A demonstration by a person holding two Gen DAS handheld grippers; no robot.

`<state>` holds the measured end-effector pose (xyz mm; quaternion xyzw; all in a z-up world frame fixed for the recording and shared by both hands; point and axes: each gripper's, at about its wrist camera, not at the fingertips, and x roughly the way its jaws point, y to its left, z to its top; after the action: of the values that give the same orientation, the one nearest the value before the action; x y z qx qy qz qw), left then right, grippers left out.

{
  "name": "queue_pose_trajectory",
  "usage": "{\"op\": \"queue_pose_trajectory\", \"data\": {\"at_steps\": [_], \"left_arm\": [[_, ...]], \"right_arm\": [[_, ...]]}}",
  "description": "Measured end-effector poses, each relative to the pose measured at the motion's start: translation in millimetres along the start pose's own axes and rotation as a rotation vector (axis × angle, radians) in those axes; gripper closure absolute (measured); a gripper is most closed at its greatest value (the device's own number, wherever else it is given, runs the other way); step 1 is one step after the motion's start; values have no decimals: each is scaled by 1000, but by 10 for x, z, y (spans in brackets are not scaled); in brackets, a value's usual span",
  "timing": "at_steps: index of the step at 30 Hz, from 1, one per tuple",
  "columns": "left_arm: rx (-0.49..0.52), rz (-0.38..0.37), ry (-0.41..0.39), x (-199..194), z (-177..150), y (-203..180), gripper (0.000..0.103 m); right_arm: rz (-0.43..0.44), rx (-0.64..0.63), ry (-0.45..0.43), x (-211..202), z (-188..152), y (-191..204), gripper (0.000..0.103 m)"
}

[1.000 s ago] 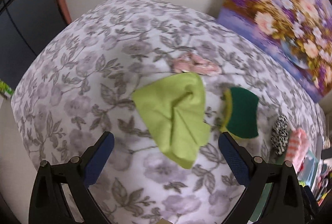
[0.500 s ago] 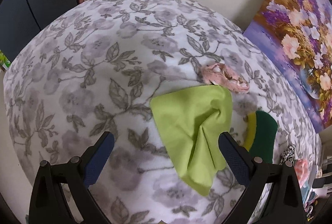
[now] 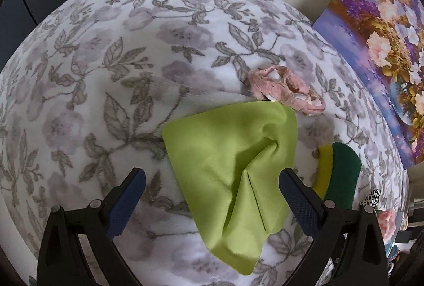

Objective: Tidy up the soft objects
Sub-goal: 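Grasp the green sponge with the right gripper while the left gripper pinches the lime cloth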

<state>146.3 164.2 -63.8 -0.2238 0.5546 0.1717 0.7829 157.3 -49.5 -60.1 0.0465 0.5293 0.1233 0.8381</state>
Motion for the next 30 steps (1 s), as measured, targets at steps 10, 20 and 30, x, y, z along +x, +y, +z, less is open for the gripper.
{"op": "queue_pose_trajectory", "data": {"at_steps": [10,20,30], "left_arm": [[17,40,49,143,-10,-78,3],[28,57,78,207,-44,-73,14],[77,63,48,126,-114,-197,56]], "right_arm": [[11,-4,1,172,12,46,2],[29,-21,6,223,18,99,24],[42,-20,13,226,10,89,29]]}}
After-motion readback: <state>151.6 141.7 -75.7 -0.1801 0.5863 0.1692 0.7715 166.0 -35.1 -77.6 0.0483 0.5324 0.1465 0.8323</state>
